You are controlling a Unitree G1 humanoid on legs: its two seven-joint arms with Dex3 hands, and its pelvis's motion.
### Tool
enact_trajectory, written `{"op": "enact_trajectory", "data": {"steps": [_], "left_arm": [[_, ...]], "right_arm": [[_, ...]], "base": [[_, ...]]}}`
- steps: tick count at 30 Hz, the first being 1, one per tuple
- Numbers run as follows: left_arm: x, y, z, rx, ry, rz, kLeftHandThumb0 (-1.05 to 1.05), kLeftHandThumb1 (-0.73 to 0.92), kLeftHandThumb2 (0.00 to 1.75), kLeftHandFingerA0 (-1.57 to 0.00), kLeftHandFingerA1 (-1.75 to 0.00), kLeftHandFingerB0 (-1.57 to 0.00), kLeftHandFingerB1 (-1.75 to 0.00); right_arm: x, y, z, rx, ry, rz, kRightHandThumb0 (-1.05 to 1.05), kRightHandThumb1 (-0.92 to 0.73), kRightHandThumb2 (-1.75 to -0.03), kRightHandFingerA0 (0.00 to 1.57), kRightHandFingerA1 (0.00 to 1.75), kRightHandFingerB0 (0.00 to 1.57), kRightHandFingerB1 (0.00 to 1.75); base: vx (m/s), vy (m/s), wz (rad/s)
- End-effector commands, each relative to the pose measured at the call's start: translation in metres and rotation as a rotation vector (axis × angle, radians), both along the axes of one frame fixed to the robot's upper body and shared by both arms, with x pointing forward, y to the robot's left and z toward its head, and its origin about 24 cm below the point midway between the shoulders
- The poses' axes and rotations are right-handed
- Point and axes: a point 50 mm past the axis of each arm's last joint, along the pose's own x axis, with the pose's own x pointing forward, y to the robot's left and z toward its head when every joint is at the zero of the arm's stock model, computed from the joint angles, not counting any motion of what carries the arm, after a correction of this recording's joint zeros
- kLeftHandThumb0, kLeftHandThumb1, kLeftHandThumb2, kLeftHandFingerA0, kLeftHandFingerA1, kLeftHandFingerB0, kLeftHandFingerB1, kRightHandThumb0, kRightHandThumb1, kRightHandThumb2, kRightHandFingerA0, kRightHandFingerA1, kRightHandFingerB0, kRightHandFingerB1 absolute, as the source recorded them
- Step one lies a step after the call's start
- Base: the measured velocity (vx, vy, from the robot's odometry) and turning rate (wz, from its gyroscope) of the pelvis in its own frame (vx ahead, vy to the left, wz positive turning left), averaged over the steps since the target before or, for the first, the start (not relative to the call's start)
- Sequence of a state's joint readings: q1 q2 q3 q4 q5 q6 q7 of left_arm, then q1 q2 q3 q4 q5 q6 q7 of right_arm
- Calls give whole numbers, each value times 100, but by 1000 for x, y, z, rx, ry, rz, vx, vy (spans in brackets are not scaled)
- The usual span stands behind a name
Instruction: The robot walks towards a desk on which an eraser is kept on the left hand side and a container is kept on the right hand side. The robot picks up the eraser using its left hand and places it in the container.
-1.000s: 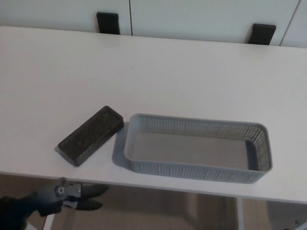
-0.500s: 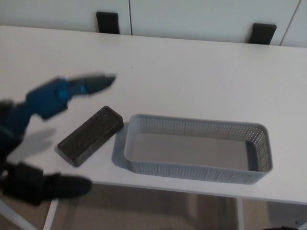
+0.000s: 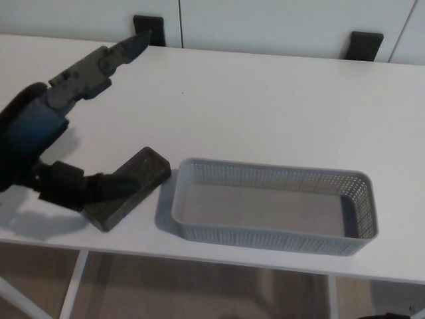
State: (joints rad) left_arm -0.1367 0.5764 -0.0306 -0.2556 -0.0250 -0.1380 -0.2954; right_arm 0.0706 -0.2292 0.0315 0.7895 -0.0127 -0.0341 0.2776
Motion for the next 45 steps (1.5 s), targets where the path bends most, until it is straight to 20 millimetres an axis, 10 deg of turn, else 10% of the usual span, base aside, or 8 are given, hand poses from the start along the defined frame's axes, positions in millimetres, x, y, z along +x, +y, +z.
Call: {"op": "enact_trajectory", "data": {"steps": [1,35,36,43,45], "left_arm": [[40,26,-69,373,156,587,-64,40,74,0,0,0,-5],[37,14,-105,474,201,754,-66,42,73,0,0,-1,-7],[36,14,-106,485,208,756,-67,42,74,0,0,-1,-7],[34,10,-115,499,245,762,-67,42,75,0,-2,-2,-11],[33,8,-119,502,267,757,-68,43,75,0,0,-2,-9]], "right_arm": [[8,-5,8,-42,-22,49,-37,-58,-57,71,53,53,47],[-1,-5,8,-90,36,176,-39,-60,-58,69,49,56,45],[-1,-5,7,-90,39,177,-38,-45,-88,65,67,46,58],[1,-5,7,-81,39,196,-40,-45,-88,65,67,46,58],[2,-5,8,-83,45,192,-41,-60,-58,71,49,57,45]], "base": [[0,0,0],[0,0,0],[0,0,0],[0,0,0],[0,0,0]]}}
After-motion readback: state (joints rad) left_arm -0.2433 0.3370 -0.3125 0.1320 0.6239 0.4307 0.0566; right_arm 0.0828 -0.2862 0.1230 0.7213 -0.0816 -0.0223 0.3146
